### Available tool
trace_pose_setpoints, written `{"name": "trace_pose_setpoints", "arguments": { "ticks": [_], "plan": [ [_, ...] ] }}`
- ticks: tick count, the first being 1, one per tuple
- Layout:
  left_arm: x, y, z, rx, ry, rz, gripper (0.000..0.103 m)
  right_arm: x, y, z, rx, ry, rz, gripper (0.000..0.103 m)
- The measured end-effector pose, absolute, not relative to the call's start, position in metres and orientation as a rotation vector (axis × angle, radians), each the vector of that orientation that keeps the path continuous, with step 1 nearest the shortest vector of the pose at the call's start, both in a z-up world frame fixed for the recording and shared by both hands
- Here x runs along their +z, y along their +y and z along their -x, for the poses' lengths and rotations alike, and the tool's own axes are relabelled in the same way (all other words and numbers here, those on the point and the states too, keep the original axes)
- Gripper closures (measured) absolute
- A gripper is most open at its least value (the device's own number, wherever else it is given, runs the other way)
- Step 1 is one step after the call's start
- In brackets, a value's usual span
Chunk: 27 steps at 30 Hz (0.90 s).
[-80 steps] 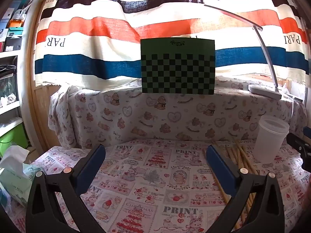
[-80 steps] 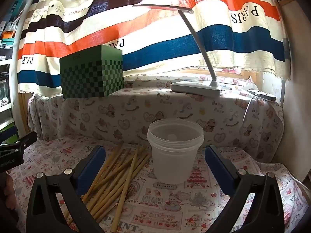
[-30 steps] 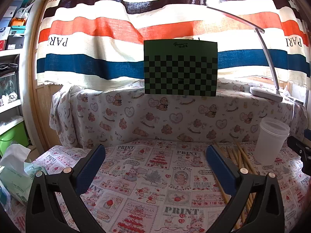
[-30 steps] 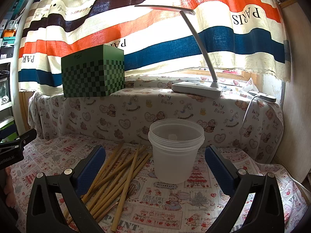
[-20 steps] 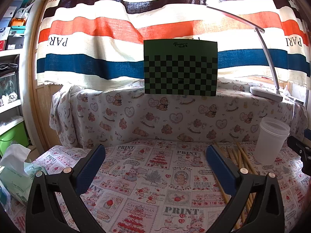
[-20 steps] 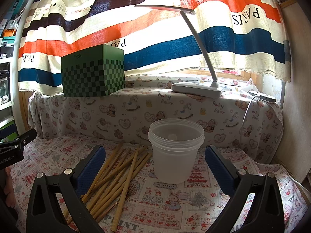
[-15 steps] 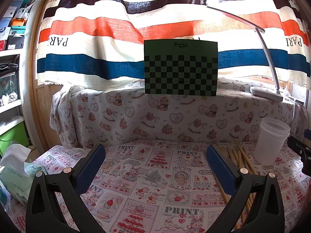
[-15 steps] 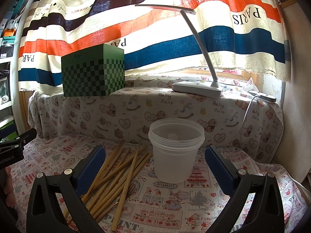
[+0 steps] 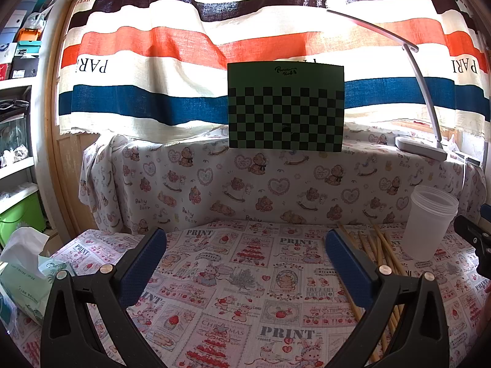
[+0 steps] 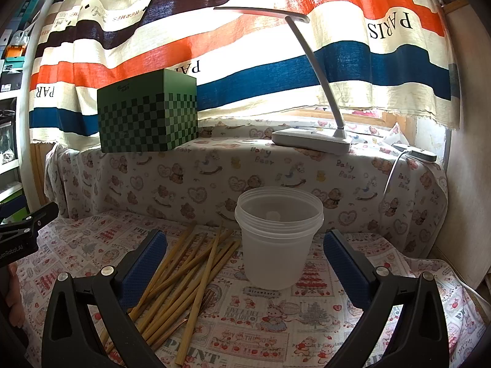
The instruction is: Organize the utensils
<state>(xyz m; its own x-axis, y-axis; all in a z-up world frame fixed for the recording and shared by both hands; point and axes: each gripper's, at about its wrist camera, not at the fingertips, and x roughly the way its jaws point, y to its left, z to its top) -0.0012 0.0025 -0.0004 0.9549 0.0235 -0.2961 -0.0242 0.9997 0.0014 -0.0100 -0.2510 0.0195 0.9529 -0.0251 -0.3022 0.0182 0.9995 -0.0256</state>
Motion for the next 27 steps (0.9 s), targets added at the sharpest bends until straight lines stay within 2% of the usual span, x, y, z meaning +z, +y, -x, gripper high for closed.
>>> {"name": "trace_pose_setpoints", "arguments": {
  "ticks": [27],
  "plan": [
    [-0.0006, 0.0049, 0.0013, 0.028, 0.304, 0.002, 0.000, 0.0180, -0.2472, 0.0092, -0.012, 0.308, 0.030, 0.000]
  ]
}}
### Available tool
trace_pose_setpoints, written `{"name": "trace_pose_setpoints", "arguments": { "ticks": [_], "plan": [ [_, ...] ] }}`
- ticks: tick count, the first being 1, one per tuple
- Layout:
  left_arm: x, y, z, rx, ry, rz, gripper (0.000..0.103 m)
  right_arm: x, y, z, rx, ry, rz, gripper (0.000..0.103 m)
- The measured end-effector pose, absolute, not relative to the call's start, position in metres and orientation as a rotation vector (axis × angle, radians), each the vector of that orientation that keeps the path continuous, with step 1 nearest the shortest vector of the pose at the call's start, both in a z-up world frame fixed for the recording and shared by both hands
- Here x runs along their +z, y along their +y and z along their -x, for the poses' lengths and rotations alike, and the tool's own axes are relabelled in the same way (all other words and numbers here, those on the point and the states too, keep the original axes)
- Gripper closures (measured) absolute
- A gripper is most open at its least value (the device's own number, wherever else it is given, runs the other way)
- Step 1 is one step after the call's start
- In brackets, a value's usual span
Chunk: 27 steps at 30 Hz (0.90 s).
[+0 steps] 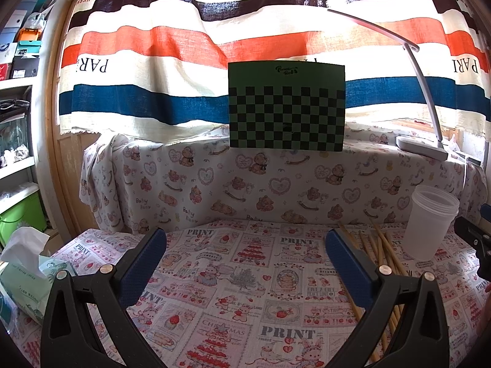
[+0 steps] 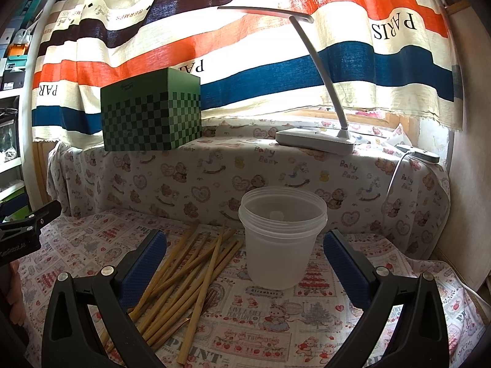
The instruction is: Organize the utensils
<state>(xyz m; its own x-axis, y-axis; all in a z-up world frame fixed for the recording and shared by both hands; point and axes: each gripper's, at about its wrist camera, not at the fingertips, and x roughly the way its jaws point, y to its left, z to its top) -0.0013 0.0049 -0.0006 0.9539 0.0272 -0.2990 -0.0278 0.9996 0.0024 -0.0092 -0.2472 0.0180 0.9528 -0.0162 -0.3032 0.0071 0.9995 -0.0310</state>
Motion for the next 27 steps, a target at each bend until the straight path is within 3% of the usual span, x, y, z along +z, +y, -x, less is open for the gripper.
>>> {"name": "trace_pose_setpoints", "arguments": {
  "ticks": [27],
  "plan": [
    [-0.0006, 0.0053, 0.0001, 0.028, 0.307, 0.003, 0.000, 0.0187, -0.2467, 0.0100, -0.013, 0.310, 0.035, 0.000]
  ]
}}
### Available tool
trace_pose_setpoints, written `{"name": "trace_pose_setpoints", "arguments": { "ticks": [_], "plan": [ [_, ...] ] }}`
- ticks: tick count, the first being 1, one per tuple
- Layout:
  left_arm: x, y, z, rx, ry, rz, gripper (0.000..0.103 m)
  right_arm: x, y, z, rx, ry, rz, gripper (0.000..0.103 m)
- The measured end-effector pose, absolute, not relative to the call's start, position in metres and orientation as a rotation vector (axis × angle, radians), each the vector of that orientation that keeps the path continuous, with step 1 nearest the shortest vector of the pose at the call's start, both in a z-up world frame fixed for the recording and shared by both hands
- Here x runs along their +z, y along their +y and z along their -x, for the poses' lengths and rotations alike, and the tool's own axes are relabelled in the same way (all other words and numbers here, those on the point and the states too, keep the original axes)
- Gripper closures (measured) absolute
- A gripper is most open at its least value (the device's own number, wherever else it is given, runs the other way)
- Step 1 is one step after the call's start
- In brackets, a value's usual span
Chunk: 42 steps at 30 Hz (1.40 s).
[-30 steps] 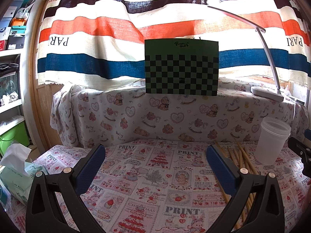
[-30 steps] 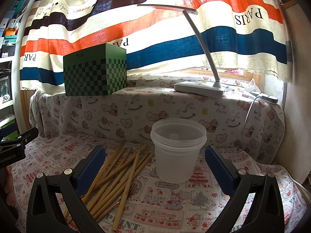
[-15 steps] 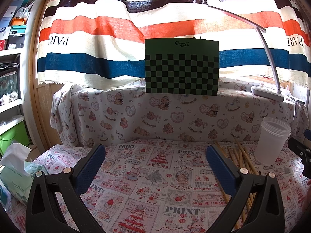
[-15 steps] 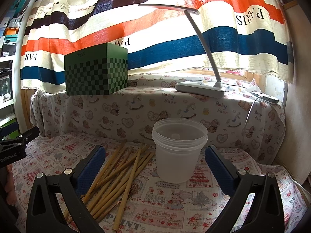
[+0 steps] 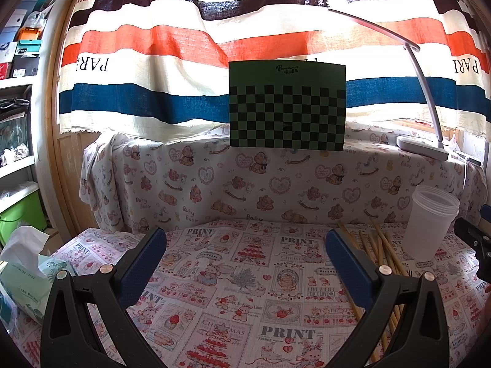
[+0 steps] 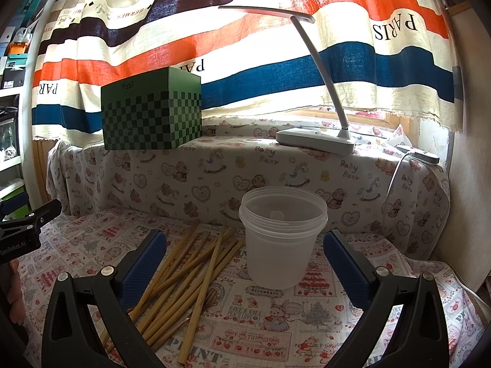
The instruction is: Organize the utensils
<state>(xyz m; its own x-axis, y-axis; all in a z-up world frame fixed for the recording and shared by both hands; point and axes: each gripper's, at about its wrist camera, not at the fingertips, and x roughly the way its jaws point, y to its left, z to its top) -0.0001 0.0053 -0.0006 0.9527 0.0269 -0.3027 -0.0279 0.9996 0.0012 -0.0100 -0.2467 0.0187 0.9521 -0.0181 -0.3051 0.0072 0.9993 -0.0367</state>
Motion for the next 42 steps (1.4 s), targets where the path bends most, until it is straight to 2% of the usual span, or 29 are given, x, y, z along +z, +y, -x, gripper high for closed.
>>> {"name": "trace_pose_setpoints", "arguments": {
  "ticks": [12, 20, 21, 22, 23, 24, 25, 28, 33, 42],
  "plan": [
    [-0.001, 0.004, 0.001, 0.022, 0.301, -0.006, 0.000, 0.019, -0.248, 0.012, -0.047, 0.303, 0.037, 0.000],
    [-0.001, 0.001, -0.003, 0.017, 0.318, -0.007, 0.000, 0.027, -0.254, 0.034, -0.145, 0.196, -0.022, 0.002],
    [-0.001, 0.001, -0.003, 0.017, 0.319, -0.008, 0.000, 0.027, -0.255, 0.035, -0.129, 0.199, -0.042, 0.013],
    [-0.001, 0.001, -0.003, 0.016, 0.318, -0.008, 0.000, 0.028, -0.256, 0.033, -0.098, 0.228, -0.059, 0.036],
    [-0.001, 0.000, -0.003, 0.016, 0.317, -0.008, 0.000, 0.027, -0.258, 0.026, -0.042, 0.300, -0.077, 0.049],
    [-0.001, 0.000, -0.003, 0.016, 0.316, -0.009, 0.000, 0.025, -0.259, 0.018, 0.013, 0.384, -0.098, 0.072],
    [-0.001, 0.000, -0.003, 0.017, 0.315, -0.009, 0.000, 0.021, -0.261, 0.010, 0.058, 0.462, -0.134, 0.084],
    [-0.001, 0.000, -0.002, 0.018, 0.315, -0.008, 0.000, 0.008, -0.263, -0.001, 0.141, 0.591, -0.222, 0.089],
    [-0.001, 0.000, -0.003, 0.019, 0.322, -0.007, 0.000, -0.012, -0.248, -0.009, 0.192, 0.740, -0.199, 0.089],
    [-0.002, 0.000, -0.003, 0.020, 0.325, -0.006, 0.000, -0.030, -0.233, -0.014, 0.173, 0.876, -0.120, 0.089]
  ]
}}
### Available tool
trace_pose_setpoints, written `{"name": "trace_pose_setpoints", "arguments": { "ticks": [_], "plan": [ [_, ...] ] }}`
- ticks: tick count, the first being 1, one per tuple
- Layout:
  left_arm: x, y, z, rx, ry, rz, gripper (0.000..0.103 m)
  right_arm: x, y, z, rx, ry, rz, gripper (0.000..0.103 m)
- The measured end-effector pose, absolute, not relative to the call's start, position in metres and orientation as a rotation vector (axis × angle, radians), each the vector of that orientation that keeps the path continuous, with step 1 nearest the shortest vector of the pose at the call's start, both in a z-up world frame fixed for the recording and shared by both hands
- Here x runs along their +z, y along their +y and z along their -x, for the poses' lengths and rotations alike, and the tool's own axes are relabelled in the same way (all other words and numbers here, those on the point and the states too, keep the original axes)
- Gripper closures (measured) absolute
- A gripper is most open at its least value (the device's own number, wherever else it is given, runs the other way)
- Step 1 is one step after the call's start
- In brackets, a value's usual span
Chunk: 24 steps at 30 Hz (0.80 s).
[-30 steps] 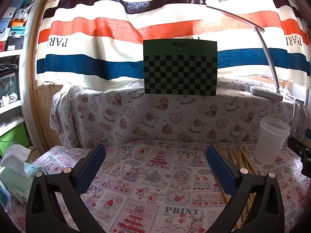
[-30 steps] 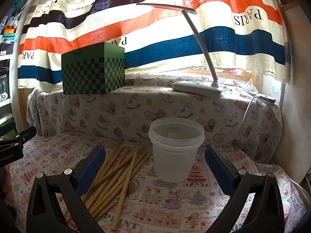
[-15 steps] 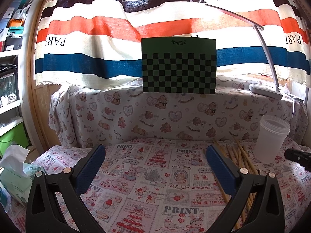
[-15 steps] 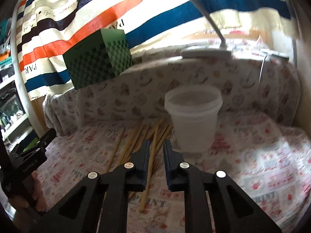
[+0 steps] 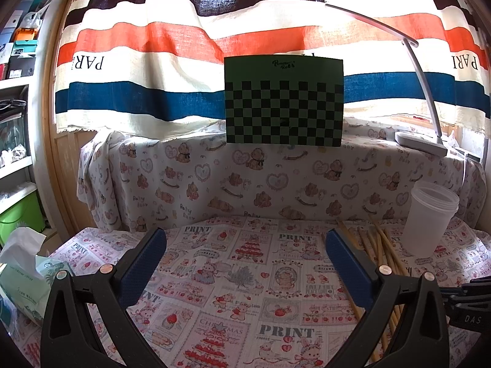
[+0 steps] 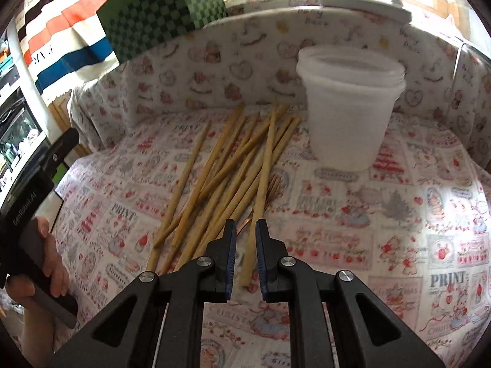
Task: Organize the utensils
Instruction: 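Lower the right gripper onto the chopstick pile and grasp one chopstick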
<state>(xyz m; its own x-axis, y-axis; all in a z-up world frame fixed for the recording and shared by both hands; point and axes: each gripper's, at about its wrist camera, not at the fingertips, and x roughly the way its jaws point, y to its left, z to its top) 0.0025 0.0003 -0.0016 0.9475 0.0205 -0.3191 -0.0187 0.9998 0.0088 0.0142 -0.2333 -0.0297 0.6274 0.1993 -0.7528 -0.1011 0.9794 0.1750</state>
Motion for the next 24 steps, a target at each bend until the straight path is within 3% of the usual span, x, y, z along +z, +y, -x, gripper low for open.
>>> {"name": "trace_pose_setpoints", "arguments": {
  "ticks": [11, 15, 24],
  "plan": [
    [-0.003, 0.001, -0.003, 0.018, 0.331, -0.002, 0.000, -0.039, -0.229, -0.016, 0.125, 0.904, -0.108, 0.089],
    [-0.004, 0.001, -0.004, 0.019, 0.335, -0.001, 0.000, -0.039, -0.227, -0.017, 0.106, 0.891, -0.079, 0.094],
    [-0.005, 0.003, -0.010, 0.009, 0.366, 0.013, 0.000, -0.005, -0.252, 0.002, 0.053, 0.642, -0.193, 0.095]
  ]
}}
